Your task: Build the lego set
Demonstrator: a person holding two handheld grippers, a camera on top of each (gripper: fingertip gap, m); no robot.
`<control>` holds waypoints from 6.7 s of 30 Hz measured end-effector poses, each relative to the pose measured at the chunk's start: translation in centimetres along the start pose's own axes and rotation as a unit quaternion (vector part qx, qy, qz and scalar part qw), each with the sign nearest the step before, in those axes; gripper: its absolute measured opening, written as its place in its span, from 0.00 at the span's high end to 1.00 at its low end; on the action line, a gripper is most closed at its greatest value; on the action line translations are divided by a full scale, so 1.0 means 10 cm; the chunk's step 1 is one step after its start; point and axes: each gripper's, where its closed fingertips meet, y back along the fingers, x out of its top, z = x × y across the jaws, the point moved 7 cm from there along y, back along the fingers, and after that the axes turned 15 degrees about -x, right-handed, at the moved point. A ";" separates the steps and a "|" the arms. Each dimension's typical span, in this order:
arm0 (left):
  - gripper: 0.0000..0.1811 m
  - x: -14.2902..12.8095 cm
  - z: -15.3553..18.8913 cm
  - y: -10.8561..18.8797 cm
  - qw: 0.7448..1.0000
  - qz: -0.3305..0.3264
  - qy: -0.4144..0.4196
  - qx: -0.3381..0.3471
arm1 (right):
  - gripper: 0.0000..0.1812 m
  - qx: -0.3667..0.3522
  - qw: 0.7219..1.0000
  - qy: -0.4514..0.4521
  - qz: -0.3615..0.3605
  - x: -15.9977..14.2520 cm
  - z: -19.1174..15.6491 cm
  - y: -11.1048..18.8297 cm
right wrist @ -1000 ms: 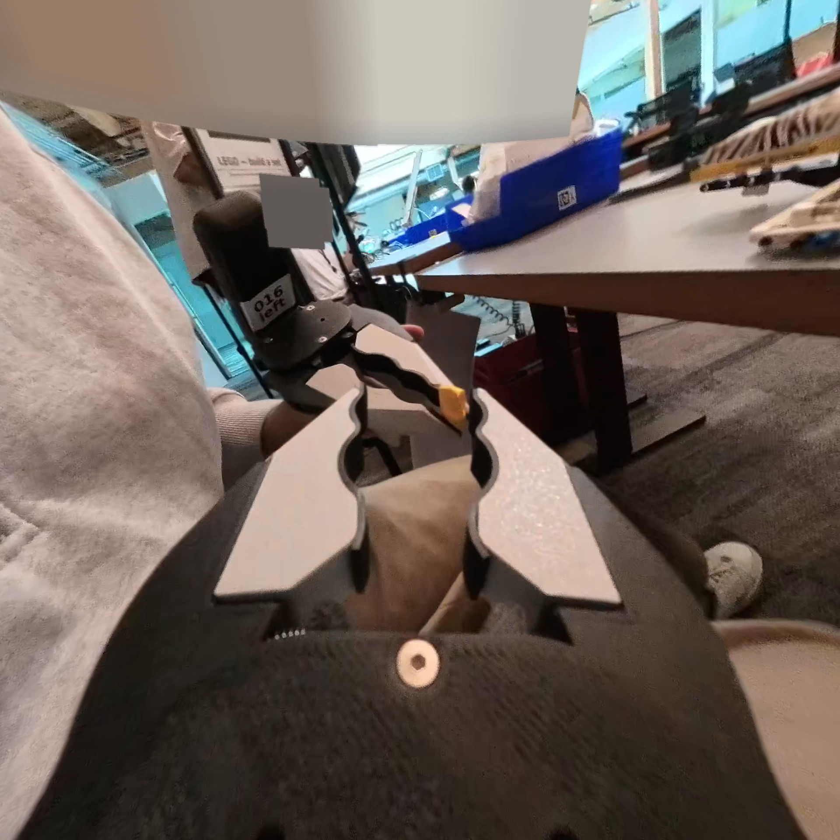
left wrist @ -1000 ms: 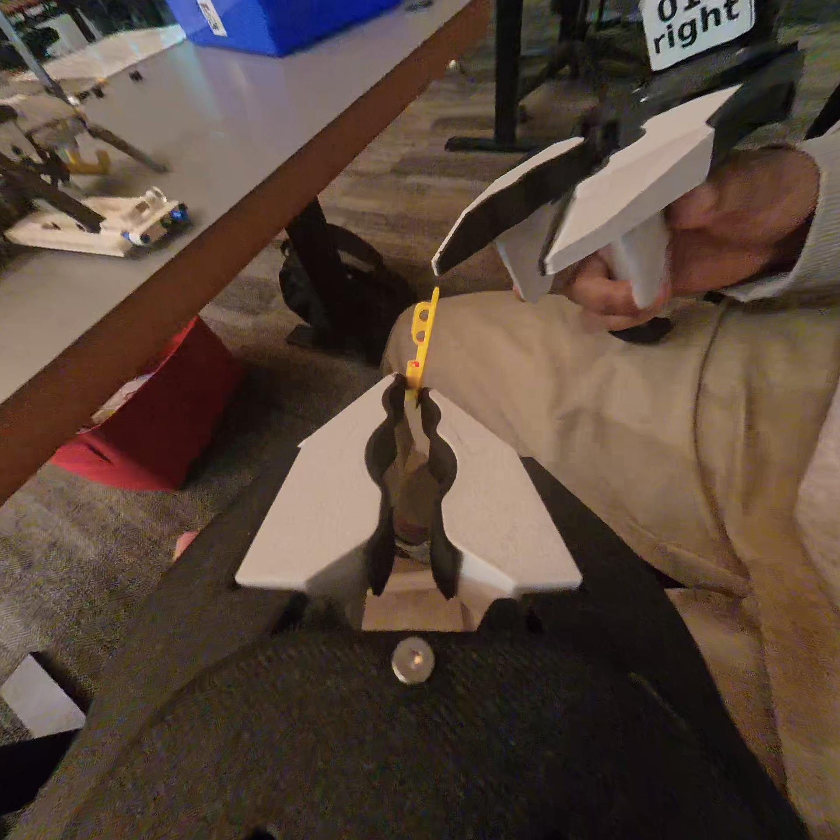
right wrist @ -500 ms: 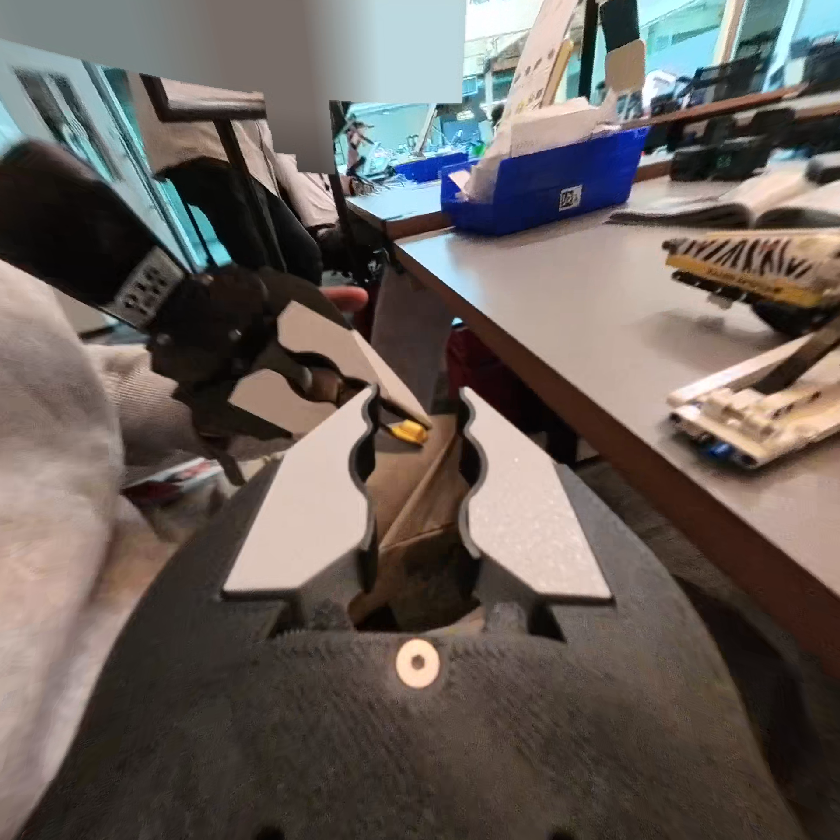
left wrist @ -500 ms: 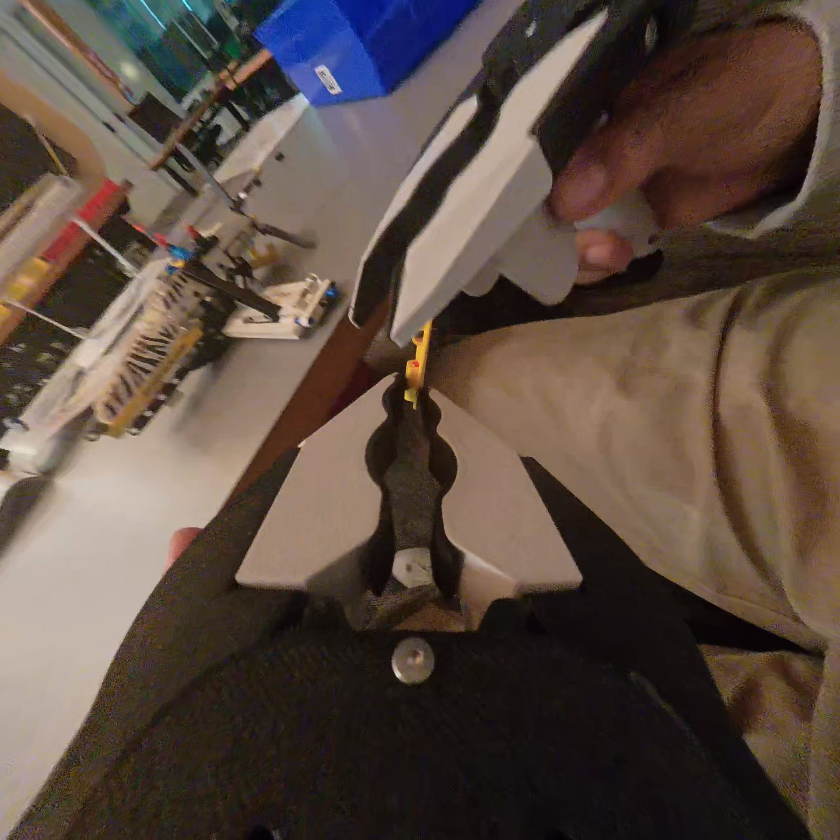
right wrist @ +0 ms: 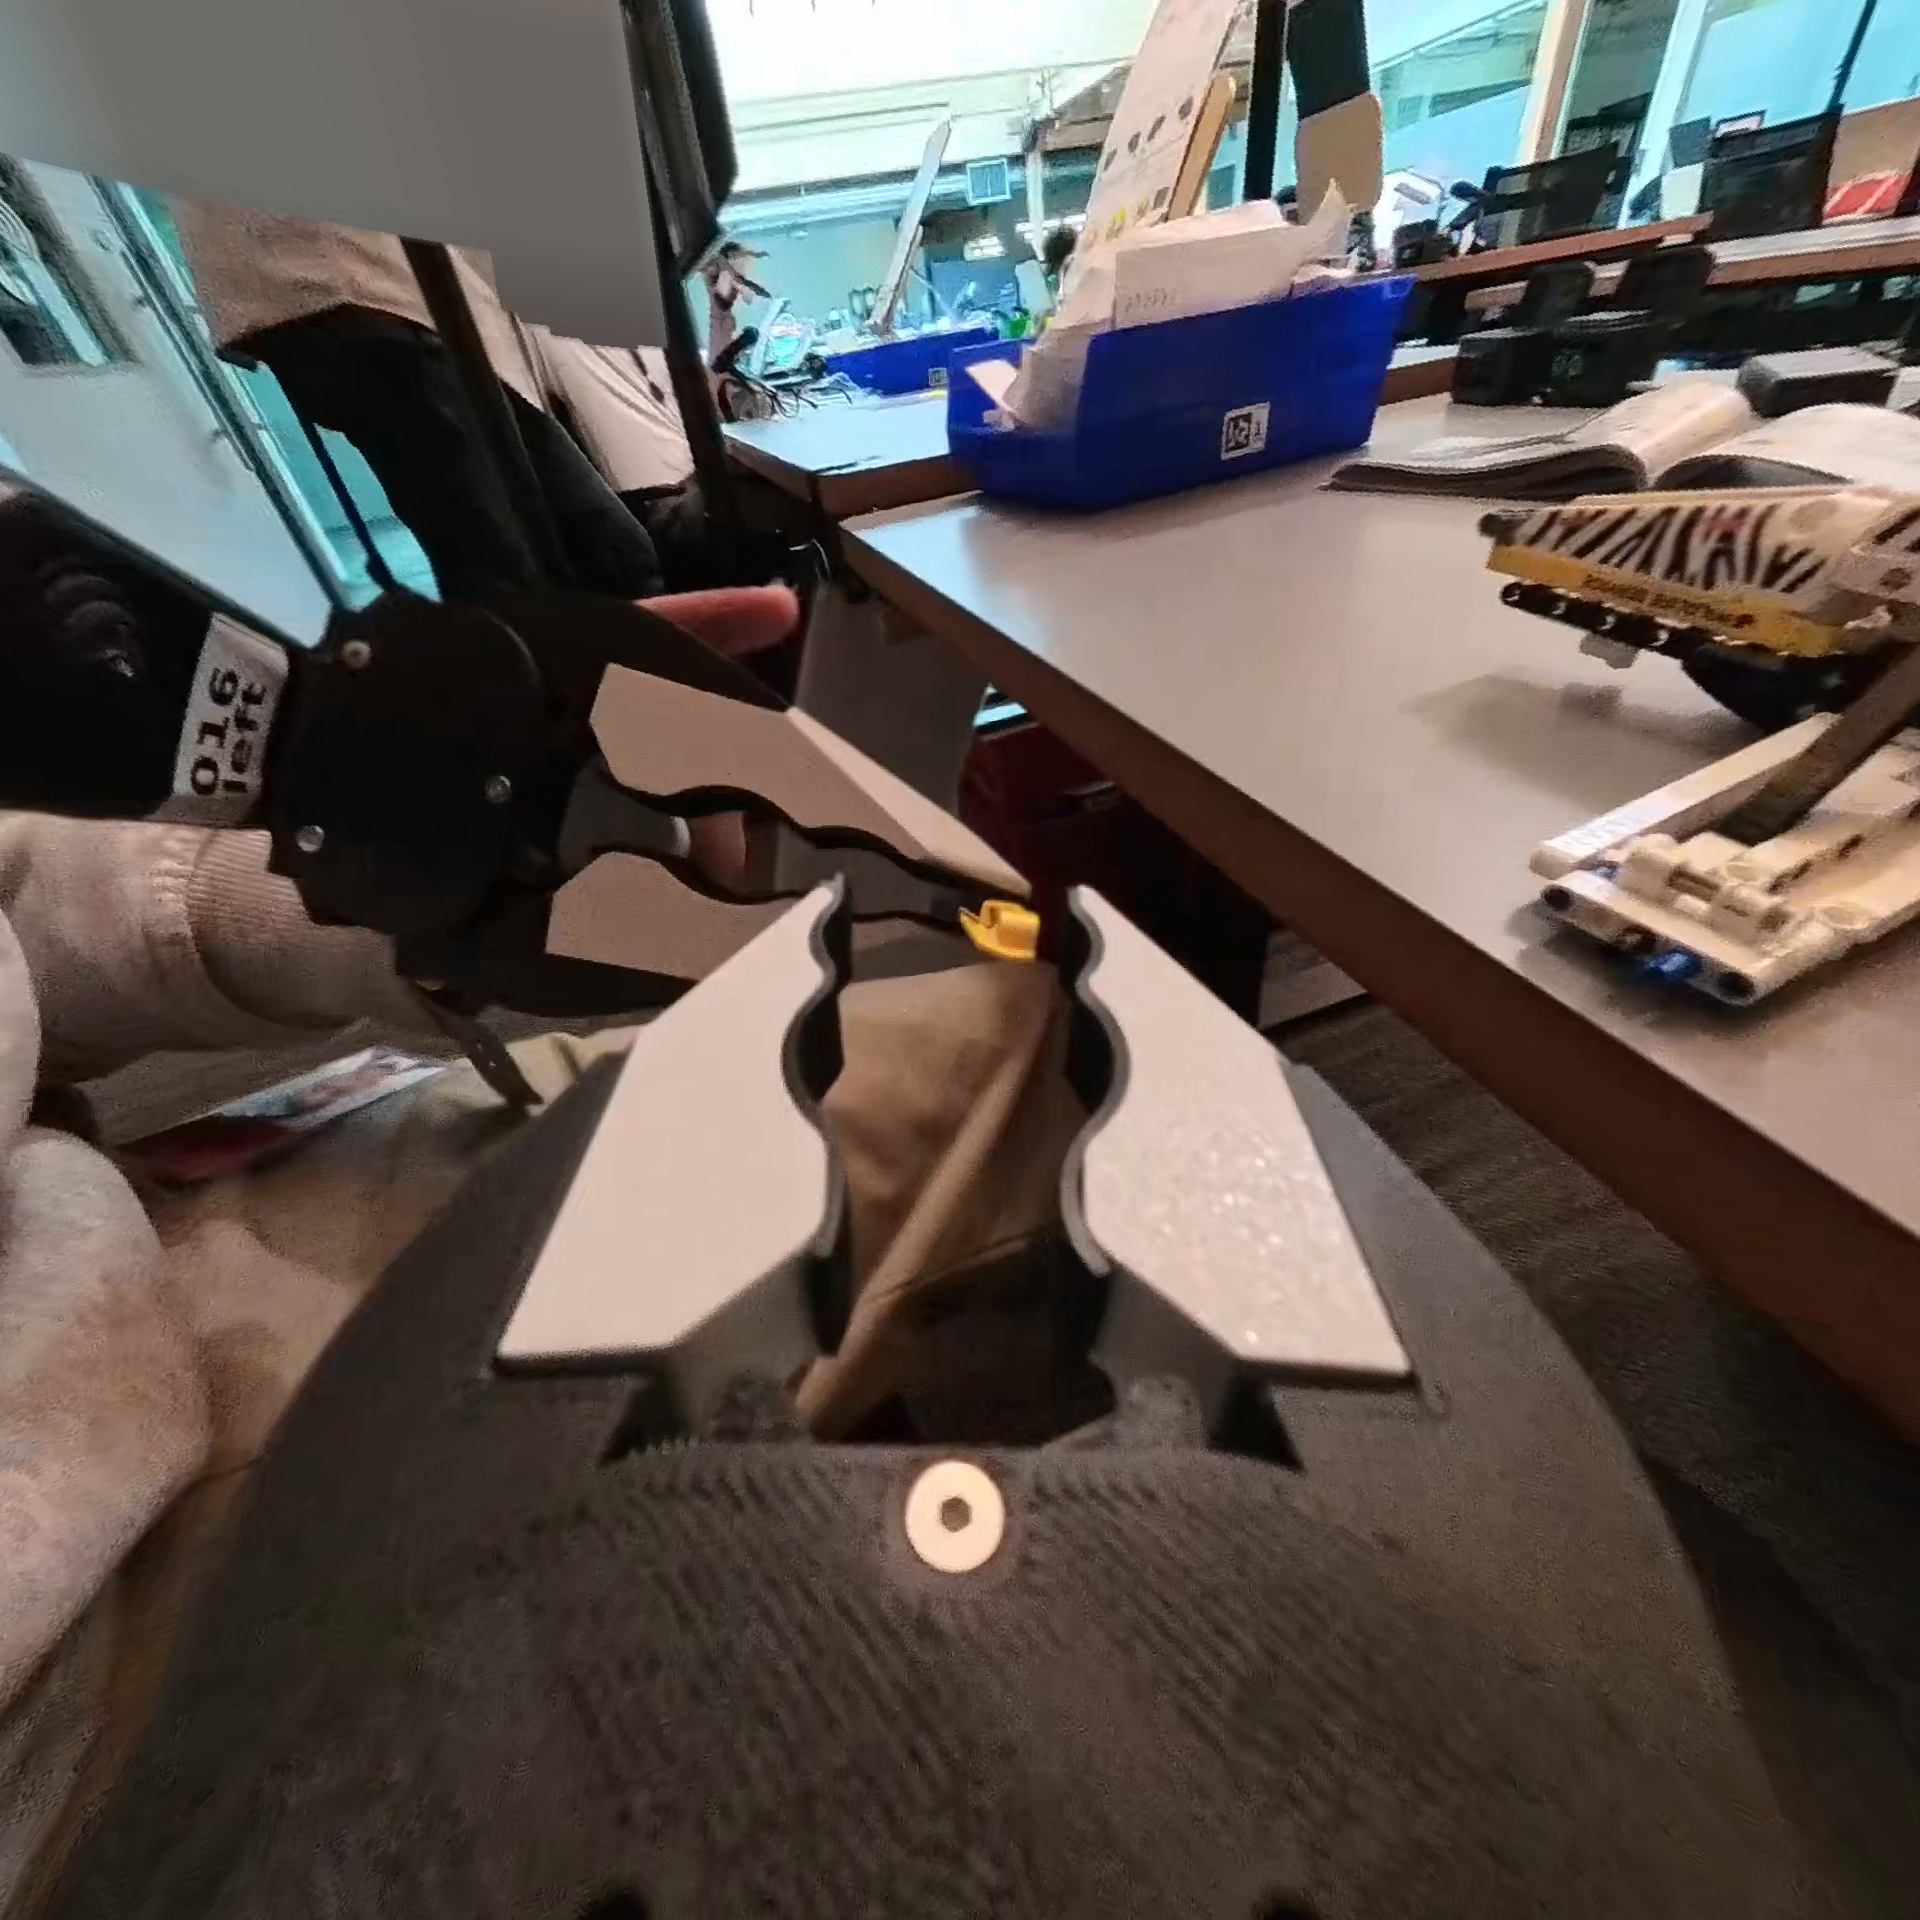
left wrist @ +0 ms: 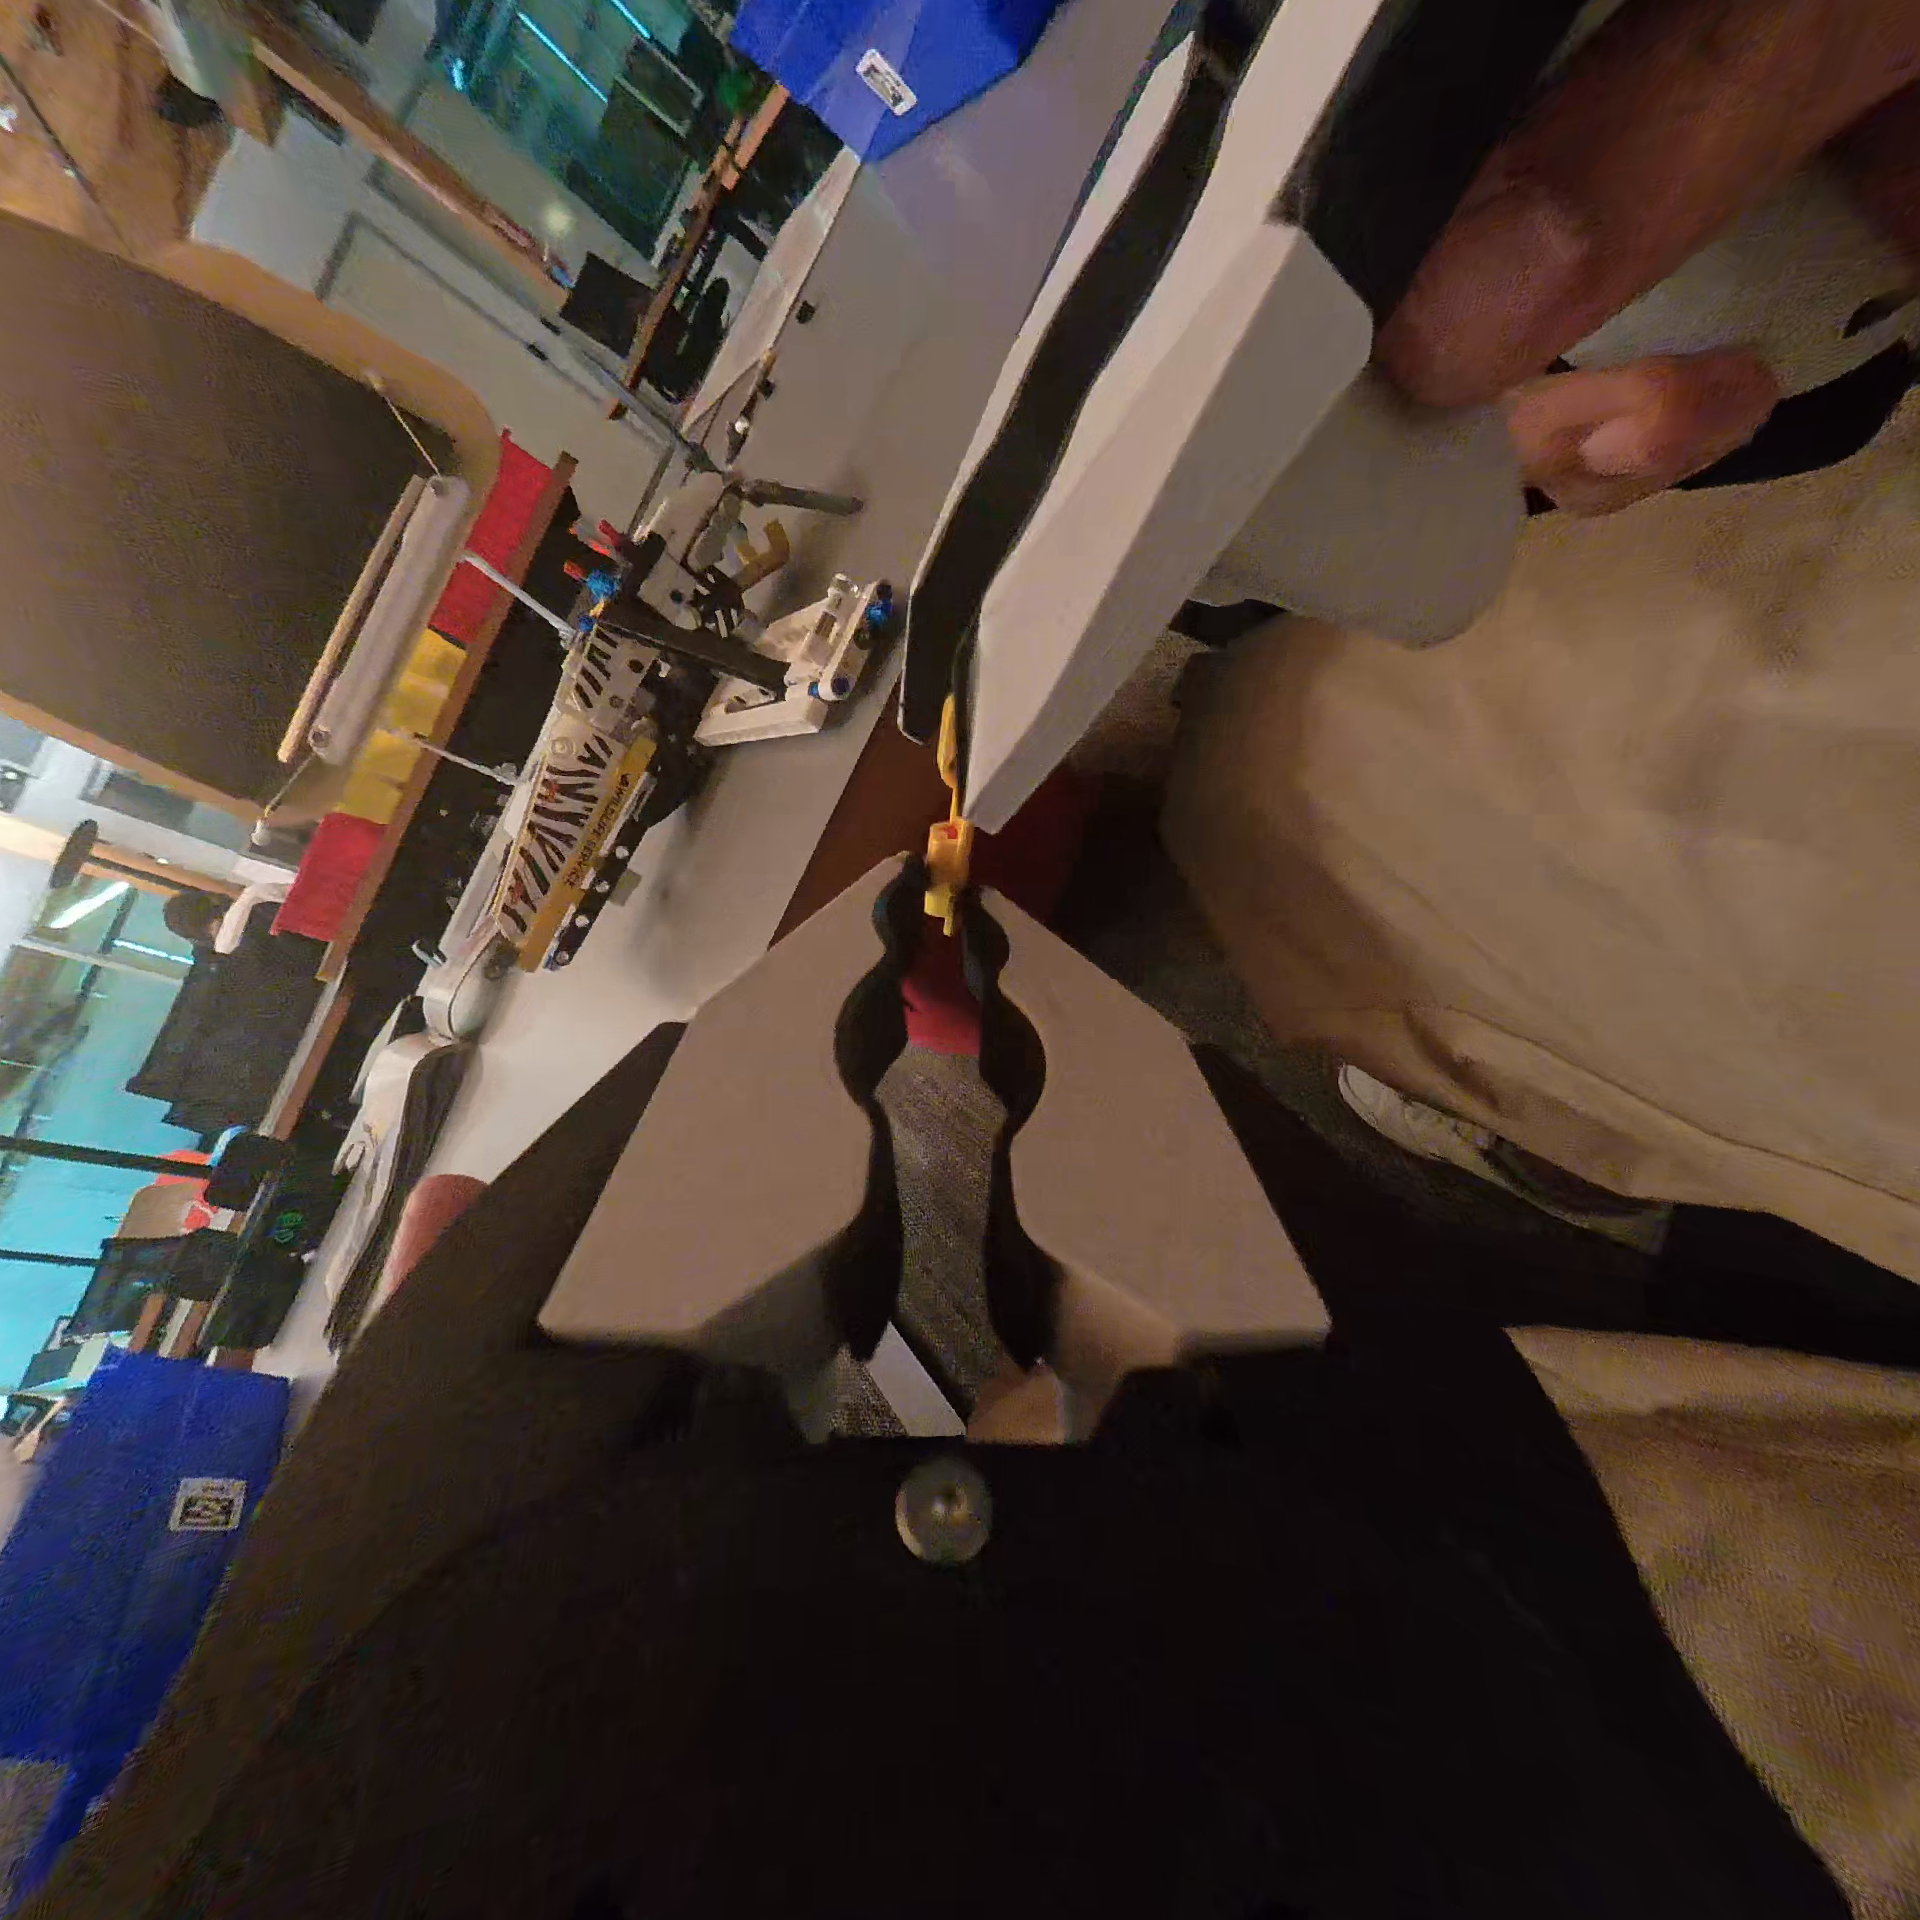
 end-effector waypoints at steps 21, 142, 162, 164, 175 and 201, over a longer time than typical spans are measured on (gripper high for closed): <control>0.98 0.10 0.07 -0.20 0.998 0.030 -0.056 -0.008 | 0.97 -0.024 1.000 -0.008 -0.016 -0.09 0.24 0.20; 0.97 -0.16 -0.71 -0.74 0.833 0.237 0.449 -0.219 | 0.97 -0.004 0.994 0.063 -0.090 0.15 1.09 -0.17; 1.00 -0.15 -0.76 -0.69 0.465 0.394 0.736 -0.295 | 0.97 -0.097 0.971 0.219 -0.029 0.24 0.76 -0.31; 1.00 -0.13 -0.74 -0.68 0.461 0.392 0.737 -0.301 | 0.97 -0.109 0.973 0.202 -0.032 0.27 0.82 -0.29; 1.00 -0.13 -0.77 -0.70 0.415 0.411 0.752 -0.304 | 0.97 -0.099 0.974 0.202 -0.009 0.33 0.80 -0.28; 0.53 -0.04 -0.97 -0.31 0.860 0.246 0.433 -0.112 | 0.97 -0.125 0.981 0.140 0.042 0.47 0.73 -0.20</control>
